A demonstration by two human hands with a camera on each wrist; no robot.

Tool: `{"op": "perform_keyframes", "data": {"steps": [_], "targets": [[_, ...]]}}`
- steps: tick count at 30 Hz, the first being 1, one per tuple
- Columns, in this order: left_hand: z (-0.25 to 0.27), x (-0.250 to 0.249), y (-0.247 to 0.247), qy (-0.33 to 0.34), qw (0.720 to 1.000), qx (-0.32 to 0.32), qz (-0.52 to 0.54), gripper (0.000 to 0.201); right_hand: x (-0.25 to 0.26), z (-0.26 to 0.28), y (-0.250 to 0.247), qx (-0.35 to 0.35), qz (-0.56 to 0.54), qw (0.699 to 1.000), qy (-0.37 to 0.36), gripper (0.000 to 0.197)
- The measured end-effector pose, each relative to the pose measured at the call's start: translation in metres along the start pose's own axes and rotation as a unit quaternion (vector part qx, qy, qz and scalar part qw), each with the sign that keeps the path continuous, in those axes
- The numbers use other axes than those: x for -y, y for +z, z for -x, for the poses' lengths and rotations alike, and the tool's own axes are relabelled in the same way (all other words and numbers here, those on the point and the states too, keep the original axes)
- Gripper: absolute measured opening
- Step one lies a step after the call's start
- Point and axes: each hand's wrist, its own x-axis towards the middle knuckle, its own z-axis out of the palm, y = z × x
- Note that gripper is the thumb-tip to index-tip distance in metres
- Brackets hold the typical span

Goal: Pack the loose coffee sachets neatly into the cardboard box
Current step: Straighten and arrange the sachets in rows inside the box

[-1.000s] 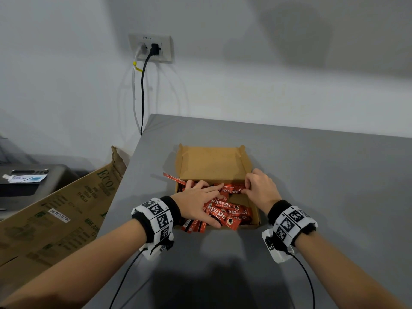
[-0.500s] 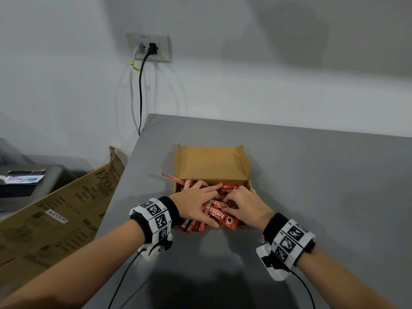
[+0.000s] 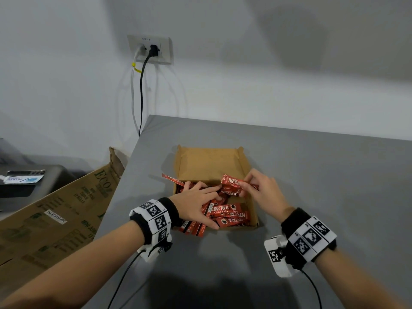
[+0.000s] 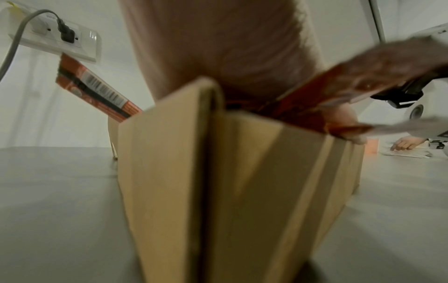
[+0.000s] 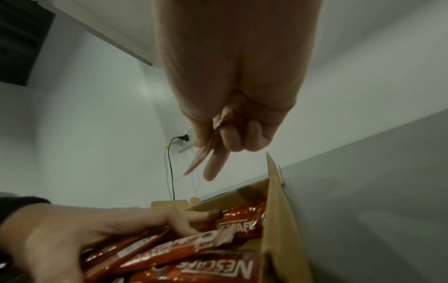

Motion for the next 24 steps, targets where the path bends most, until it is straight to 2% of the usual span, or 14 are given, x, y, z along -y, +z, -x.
{"op": "perform_keyframes", "data": {"steps": [3, 9, 11, 13, 15, 18, 21, 24], "targets": [[0.0, 0.0, 0.0, -0.001, 1.0, 0.001, -0.002, 0.085, 0.001, -0.001, 0.007, 0.015, 0.012, 1.0, -0.005, 0.01], [0.0, 0.001, 0.002, 0.001, 1.0, -0.002, -0.01, 0.094, 0.003, -0.006, 0.008, 0.056, -0.049, 0.997, 0.027, 0.015], [0.0, 0.001, 0.002, 0.001, 1.0, -0.005, -0.011, 0.095, 0.002, -0.009, 0.01, 0.029, -0.08, 0.996, 0.026, 0.017], [0.0, 0.001, 0.002, -0.001, 1.0, -0.004, -0.011, 0.09, 0.001, -0.013, 0.012, -0.027, -0.082, 0.996, 0.015, 0.019], [0.001, 0.001, 0.001, -0.003, 1.0, -0.002, -0.009, 0.087, -0.001, -0.015, 0.017, -0.05, -0.047, 0.998, 0.005, 0.017], [0.001, 0.0, 0.001, -0.004, 1.0, -0.002, -0.001, 0.086, -0.005, -0.019, 0.025, -0.005, 0.062, 0.998, -0.016, 0.012], [0.003, 0.0, 0.001, 0.002, 1.0, -0.013, 0.007, 0.082, -0.01, -0.021, 0.029, 0.038, 0.192, 0.979, -0.05, 0.01], [0.005, 0.0, 0.003, 0.006, 0.999, -0.034, 0.013, 0.077, -0.01, -0.023, 0.034, 0.043, 0.247, 0.967, -0.053, 0.016]]}}
